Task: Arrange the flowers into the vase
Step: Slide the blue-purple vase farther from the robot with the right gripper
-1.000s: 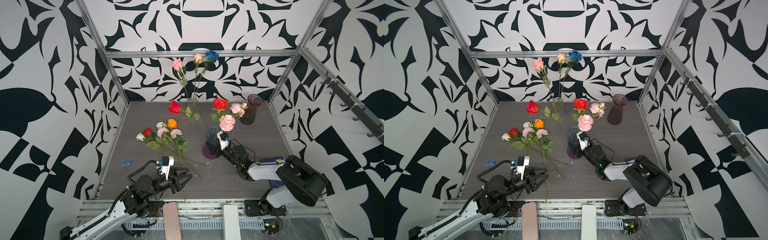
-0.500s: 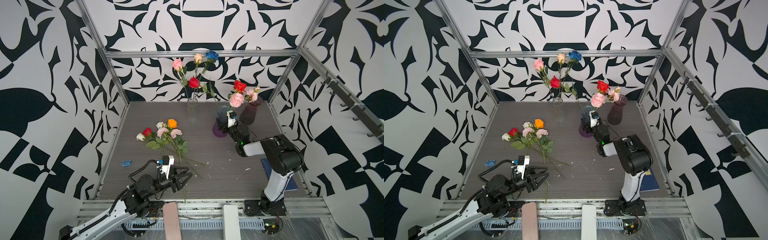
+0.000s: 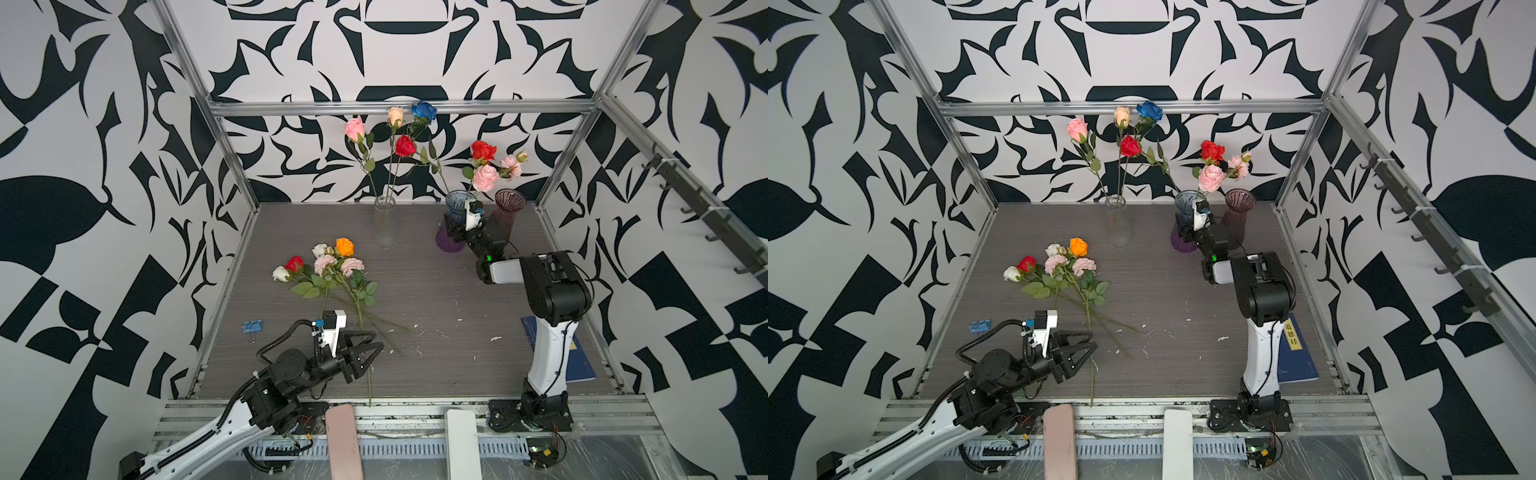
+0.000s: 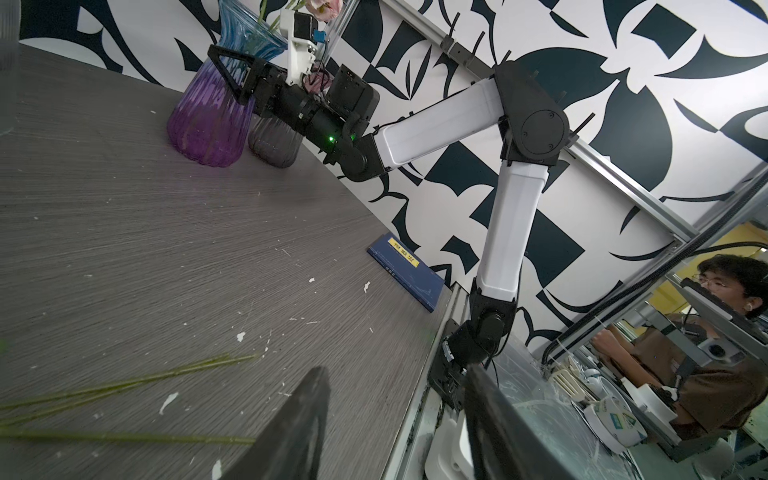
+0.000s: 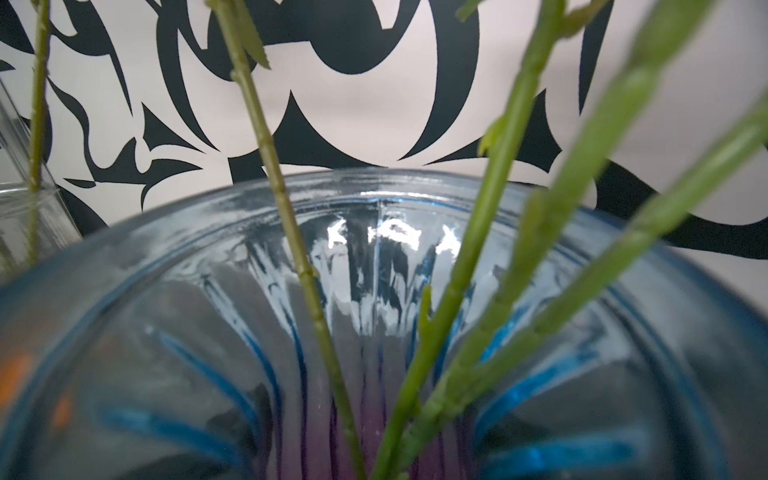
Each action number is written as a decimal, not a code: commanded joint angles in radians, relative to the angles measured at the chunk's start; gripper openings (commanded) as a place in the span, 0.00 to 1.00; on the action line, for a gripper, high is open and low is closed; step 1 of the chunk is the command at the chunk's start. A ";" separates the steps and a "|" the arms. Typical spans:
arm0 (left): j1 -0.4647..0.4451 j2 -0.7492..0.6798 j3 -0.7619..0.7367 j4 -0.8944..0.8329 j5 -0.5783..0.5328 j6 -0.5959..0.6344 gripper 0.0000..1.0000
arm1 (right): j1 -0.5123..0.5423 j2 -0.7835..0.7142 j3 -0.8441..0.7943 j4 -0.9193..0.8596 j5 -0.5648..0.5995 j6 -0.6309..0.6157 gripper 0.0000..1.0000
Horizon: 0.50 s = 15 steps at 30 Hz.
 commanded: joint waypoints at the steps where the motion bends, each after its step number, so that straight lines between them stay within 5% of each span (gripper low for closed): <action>1: 0.002 -0.001 -0.011 0.015 -0.018 0.007 0.56 | -0.006 -0.011 -0.005 -0.031 -0.088 -0.008 0.66; 7: 0.002 0.005 -0.013 0.024 -0.012 0.005 0.56 | -0.029 -0.043 -0.083 0.074 -0.265 0.022 0.60; 15: 0.003 -0.007 -0.023 0.028 -0.013 -0.002 0.56 | -0.073 -0.069 -0.130 0.126 -0.320 0.075 0.58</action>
